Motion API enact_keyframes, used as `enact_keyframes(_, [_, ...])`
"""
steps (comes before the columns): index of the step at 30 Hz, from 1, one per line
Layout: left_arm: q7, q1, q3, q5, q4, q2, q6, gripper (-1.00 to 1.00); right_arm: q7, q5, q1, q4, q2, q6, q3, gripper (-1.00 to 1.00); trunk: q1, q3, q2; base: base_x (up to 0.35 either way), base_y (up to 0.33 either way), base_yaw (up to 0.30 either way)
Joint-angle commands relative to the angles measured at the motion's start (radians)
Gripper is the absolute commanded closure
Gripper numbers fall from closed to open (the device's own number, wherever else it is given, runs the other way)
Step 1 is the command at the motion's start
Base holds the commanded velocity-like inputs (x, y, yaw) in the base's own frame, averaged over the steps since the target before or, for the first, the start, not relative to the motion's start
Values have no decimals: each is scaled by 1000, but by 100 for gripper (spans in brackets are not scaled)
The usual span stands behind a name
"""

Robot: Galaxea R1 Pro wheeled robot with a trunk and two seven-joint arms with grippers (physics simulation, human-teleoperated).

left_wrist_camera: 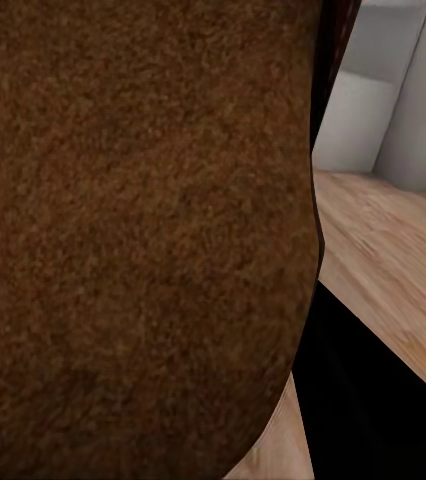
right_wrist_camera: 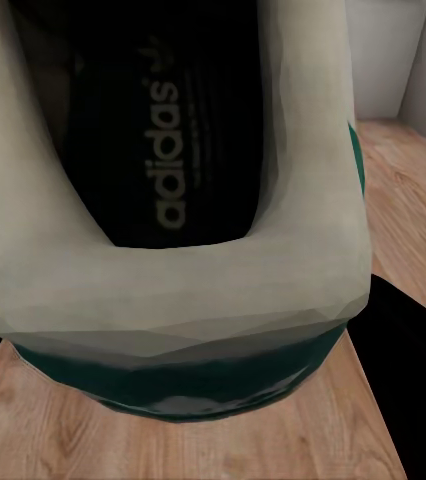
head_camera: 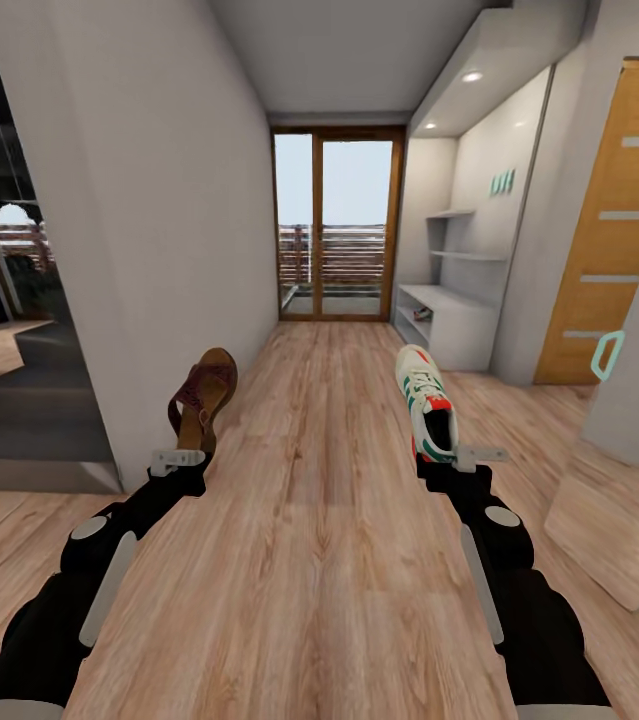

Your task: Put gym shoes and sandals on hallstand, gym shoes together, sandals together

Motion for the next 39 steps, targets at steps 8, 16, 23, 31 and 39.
enact_keyframes(8, [-2,0,1,11,-1,0,9,100,1,8,-1,-2,1,6,-1,100,0,-1,0,344,0,0])
enact_keyframes(16, [-2,0,1,11,-1,-1,9,100,1,8,-1,-2,1,6,-1,100,0,-1,0,344,0,0])
enact_keyframes(23, [-2,1,1,11,-1,0,9,100,1,8,-1,-2,1,6,-1,100,0,-1,0,344,0,0])
enact_keyframes(31, [-2,1,1,11,-1,-1,9,100,1,8,-1,-2,1,6,-1,100,0,-1,0,344,0,0])
enact_keyframes(39, [-2,1,2,10,-1,0,9,100,1,8,-1,-1,1,6,-1,100,0,-1,0,344,0,0])
